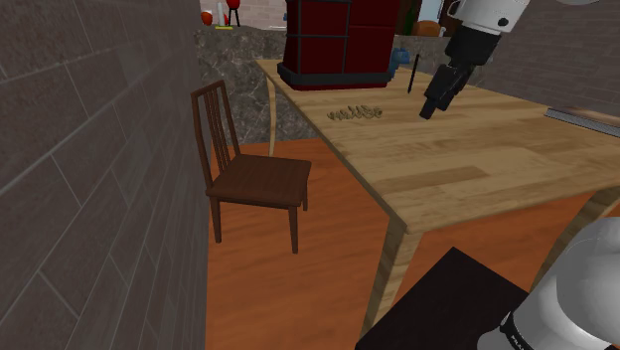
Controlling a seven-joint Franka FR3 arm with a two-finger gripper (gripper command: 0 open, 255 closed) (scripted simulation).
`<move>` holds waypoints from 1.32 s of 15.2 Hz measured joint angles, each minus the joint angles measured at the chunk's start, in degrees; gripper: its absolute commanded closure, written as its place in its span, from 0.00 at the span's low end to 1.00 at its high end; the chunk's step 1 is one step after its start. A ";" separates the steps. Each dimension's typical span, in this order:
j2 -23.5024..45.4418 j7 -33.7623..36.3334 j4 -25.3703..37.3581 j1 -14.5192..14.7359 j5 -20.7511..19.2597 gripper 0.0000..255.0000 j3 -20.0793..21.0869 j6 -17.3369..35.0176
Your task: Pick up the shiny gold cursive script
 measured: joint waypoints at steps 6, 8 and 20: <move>12.69 -4.53 10.17 1.35 1.71 0.00 -3.50 -1.71; 18.52 -7.15 14.72 1.88 2.83 0.00 -5.34 -2.73; 53.58 -18.78 50.68 1.62 12.93 0.00 -10.93 -17.43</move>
